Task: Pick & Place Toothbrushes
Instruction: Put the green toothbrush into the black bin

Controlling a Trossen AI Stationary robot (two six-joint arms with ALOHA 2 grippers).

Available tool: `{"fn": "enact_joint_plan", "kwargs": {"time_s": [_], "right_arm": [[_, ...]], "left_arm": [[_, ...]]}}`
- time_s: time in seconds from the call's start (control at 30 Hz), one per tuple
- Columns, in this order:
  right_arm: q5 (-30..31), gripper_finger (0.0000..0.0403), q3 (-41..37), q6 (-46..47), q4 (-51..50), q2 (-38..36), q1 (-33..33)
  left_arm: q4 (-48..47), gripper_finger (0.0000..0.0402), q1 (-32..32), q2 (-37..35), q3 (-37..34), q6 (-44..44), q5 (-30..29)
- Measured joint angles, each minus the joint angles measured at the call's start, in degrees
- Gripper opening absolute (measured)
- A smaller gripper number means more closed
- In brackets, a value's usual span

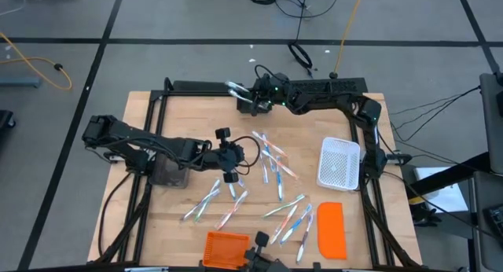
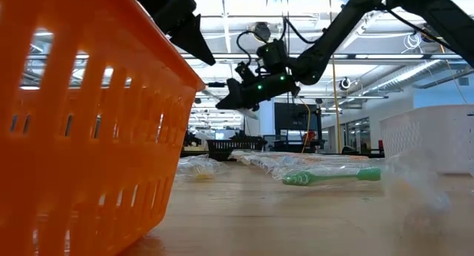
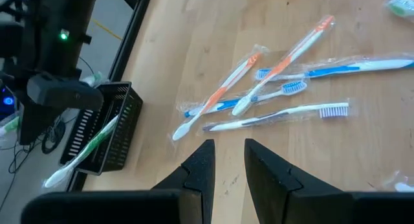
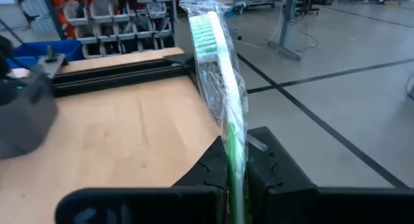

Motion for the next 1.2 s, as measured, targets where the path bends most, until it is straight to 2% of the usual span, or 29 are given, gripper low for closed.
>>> {"fn": "enact_joint_plan", "kwargs": {"time_s": [0.27,0.7,0.87,1.2], "right_arm": [[0.0,0.0005,0.0,1.2,0.8,2.3,-2.4],[0.3,0.0006,0.0,0.3,2.1,2.2,-2.5],[3.4,0.0028,0.0,0.2,3.2,2.2,-2.4],[3.4,0.0046,0.0,-0.8,4.1,2.2,-2.1]], "left_arm": [[2.0,0.0085,0.0,0.0,0.0,0.8,0.2],[2.9,0.0085,0.0,0.0,0.0,1.4,0.2],[2.8,0.0085,0.0,0.0,0.0,1.4,0.2],[2.8,0.0085,0.0,0.0,0.0,1.8,0.2]]}}
